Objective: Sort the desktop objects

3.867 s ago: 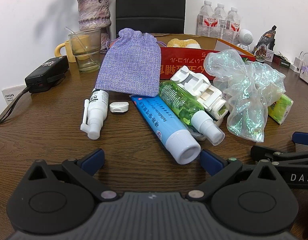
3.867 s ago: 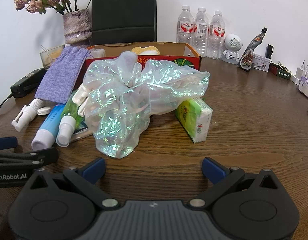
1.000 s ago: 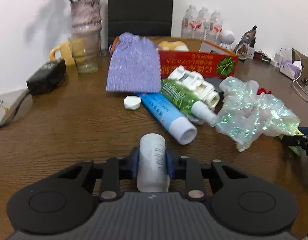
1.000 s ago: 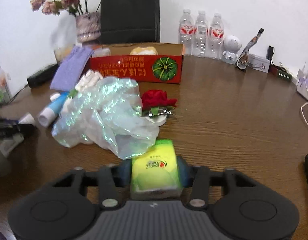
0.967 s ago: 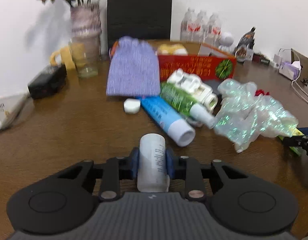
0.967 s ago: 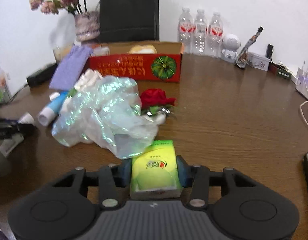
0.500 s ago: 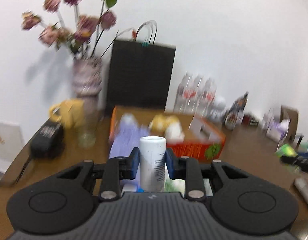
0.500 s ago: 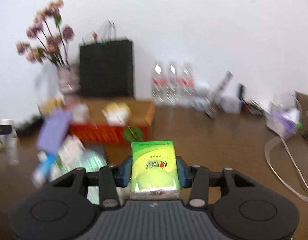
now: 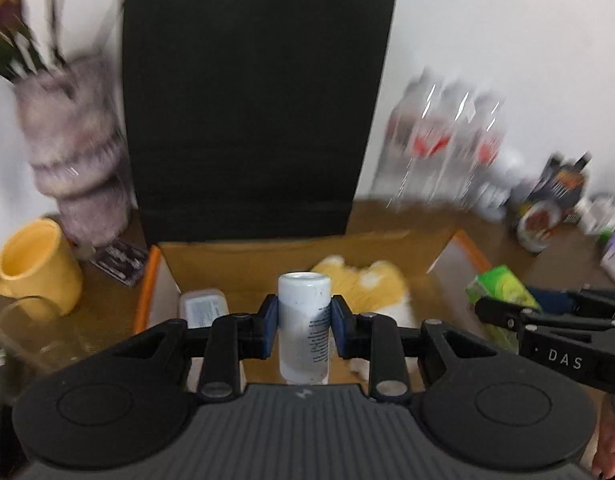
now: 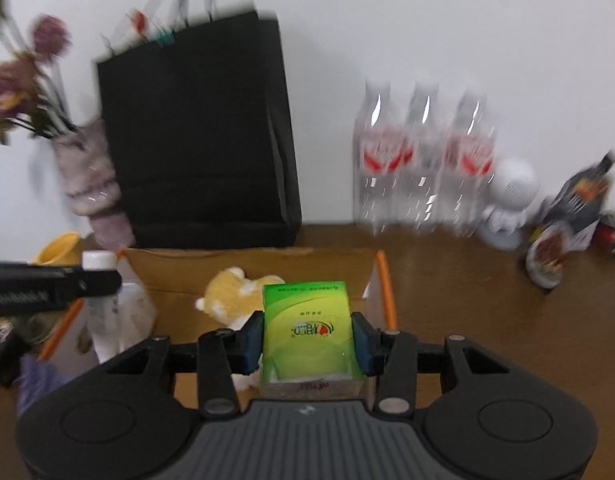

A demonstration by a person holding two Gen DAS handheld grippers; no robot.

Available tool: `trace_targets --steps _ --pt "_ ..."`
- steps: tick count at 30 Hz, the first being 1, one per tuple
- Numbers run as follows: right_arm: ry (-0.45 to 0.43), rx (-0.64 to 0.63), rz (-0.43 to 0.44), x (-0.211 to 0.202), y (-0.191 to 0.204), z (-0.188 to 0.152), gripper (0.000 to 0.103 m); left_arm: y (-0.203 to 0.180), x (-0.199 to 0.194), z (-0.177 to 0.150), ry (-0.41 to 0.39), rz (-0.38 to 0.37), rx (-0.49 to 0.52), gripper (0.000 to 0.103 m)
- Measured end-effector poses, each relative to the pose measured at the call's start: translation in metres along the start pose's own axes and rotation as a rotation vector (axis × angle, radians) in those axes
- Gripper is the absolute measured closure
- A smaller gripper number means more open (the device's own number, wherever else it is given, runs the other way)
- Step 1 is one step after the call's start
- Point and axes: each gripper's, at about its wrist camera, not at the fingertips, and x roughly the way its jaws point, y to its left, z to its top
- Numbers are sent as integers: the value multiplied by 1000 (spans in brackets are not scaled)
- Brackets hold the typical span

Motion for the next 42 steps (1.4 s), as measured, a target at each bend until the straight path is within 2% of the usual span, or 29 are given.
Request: trace_targets --steps 2,3,4,5,6,7,8,9,13,16,19,22,25,30,33,36,38,42 --pt "12 -8 -34 27 0 5 58 0 32 6 52 27 1 74" --pt "8 3 -52 38 -2 8 57 1 48 8 79 41 2 69" --pt "9 8 -66 45 -3 10 52 -1 52 10 65 70 7 60" --pt "12 10 -80 52 -4 12 48 -4 51 10 41 102 22 42" --pt "10 9 -84 54 -7 14 39 -7 46 9 17 104 49 33" --pt "3 8 -78 54 -8 15 30 -9 41 7 -6 104 77 29" --pt "-5 8 -68 52 -10 15 26 -12 36 5 -30 104 105 26" --pt "-12 14 -63 48 -13 14 23 -11 33 6 -23 100 106 26" --pt "-5 47 -39 24 -21 10 22 -1 11 2 11 77 42 21" --pt "44 52 15 2 -21 1 21 0 -9 -7 30 69 46 20" --pt "89 20 68 -23 -13 -12 21 4 -33 -22 51 38 26 18" --pt "73 -18 89 -59 -3 -30 20 7 -64 -43 32 35 21 15" --pt "37 -30 116 -98 7 -55 17 6 -112 -78 -81 23 32 6" --pt "-36 -71 132 -159 31 -109 14 -4 -176 -143 -169 4 -19 1" --pt "-83 -93 136 -188 45 -148 14 -17 -201 -187 -216 38 -35 0" --pt "-109 -79 88 -211 54 -191 14 -27 -219 -227 -232 96 -40 0" --pt "-119 -62 45 -225 56 -220 14 -30 -229 -251 -221 99 -41 0" --pt "-96 -69 28 -245 57 -265 12 -37 -229 -285 -182 109 -33 0"
